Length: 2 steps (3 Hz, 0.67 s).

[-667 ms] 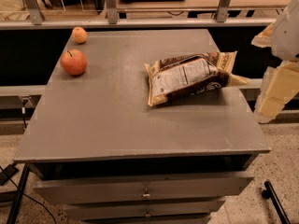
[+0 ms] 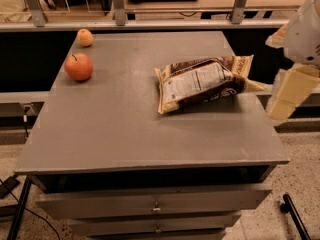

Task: Move brown chip bag near apple

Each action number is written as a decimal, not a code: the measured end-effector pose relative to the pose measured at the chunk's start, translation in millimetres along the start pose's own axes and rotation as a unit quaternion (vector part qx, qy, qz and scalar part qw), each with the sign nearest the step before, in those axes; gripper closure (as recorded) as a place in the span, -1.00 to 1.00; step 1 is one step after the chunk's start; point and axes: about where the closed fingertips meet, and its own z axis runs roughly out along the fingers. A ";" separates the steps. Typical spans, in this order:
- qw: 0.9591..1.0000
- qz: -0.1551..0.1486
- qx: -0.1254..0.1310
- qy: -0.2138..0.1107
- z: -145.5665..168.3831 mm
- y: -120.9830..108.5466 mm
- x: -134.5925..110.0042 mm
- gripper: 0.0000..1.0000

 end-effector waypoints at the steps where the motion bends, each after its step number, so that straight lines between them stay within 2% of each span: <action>1: 1.000 -0.003 0.020 -0.021 34.5 -42.6 -19.2 -1.00; 2: 0.998 -0.009 0.024 -0.050 73.9 -84.1 -42.2 -1.00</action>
Offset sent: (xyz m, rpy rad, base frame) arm 0.1839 0.0475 -0.0654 0.1424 -0.1008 0.0642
